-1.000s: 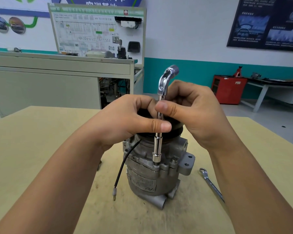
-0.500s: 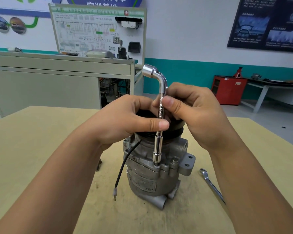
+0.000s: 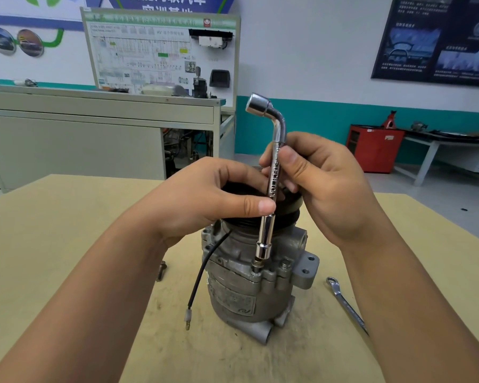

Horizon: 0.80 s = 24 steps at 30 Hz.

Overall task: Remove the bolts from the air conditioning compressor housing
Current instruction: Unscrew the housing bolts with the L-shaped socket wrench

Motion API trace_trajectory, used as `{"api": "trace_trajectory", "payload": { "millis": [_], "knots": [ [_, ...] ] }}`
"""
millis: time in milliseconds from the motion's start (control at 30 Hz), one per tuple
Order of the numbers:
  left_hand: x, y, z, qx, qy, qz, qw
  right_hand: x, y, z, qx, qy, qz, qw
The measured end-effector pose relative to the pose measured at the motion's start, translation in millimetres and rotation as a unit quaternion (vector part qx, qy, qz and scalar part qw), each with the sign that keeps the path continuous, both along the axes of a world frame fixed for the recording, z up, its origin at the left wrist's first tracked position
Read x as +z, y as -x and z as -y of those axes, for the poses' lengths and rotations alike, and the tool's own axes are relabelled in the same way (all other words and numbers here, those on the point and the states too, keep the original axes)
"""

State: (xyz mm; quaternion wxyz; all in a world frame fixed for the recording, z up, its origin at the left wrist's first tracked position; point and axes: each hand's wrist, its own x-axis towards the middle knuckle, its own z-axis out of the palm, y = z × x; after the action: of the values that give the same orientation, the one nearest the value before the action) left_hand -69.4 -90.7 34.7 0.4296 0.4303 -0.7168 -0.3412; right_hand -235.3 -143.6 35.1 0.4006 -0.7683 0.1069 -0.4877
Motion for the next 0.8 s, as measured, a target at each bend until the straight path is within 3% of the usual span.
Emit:
{"api": "trace_trajectory", "payload": {
  "millis": [133, 267, 533, 800],
  "knots": [
    [7, 6, -8, 0.054, 0.044, 0.067, 0.995, 0, 0, 1, 0.008, -0.022, 0.019, 1.000],
    [21, 9, -27, 0.183, 0.157, 0.174, 0.955, 1, 0, 1, 0.004, -0.029, 0.011, 1.000],
    [-2, 14, -45, 0.202, 0.021, 0.309, 0.929, 2, -1, -5, 0.011, -0.021, -0.008, 1.000],
    [-27, 25, -37, 0.216, -0.007, 0.257, 0.942, 2, -5, -12, -0.001, -0.007, -0.034, 0.999]
  ]
}}
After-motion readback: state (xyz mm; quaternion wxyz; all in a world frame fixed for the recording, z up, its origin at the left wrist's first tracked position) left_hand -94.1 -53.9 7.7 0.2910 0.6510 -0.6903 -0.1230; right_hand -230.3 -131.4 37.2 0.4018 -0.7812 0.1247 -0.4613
